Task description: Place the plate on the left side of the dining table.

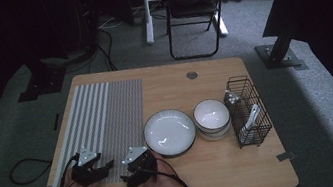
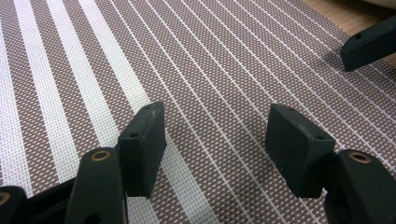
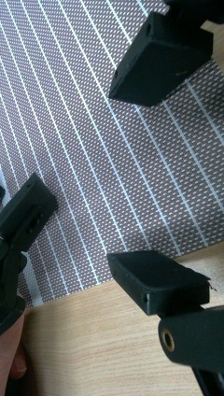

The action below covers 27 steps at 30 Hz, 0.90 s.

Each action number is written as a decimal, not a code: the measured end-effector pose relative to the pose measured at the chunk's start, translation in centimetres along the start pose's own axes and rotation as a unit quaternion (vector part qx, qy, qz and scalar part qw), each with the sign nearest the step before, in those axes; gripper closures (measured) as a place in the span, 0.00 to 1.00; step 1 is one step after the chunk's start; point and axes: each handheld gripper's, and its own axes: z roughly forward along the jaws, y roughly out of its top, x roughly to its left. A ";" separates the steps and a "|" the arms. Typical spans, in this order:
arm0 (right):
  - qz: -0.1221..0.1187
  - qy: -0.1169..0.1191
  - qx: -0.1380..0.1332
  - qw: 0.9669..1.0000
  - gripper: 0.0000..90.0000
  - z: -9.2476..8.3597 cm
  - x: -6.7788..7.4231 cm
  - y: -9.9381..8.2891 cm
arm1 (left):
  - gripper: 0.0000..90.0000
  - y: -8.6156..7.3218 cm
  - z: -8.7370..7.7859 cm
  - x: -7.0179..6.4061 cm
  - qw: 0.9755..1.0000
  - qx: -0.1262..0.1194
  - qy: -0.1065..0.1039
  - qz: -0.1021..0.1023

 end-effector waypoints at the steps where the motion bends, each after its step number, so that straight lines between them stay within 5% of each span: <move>1: 0.000 0.000 0.000 1.000 0.20 0.0 0.0 0.0 | 0.44 0.0 0.0 0.0 1.000 0.000 0.000 0.000; 27: 0.006 -0.004 -0.001 1.000 0.24 -0.1 0.2 0.0 | 0.44 0.0 0.0 0.0 1.000 0.000 0.000 0.000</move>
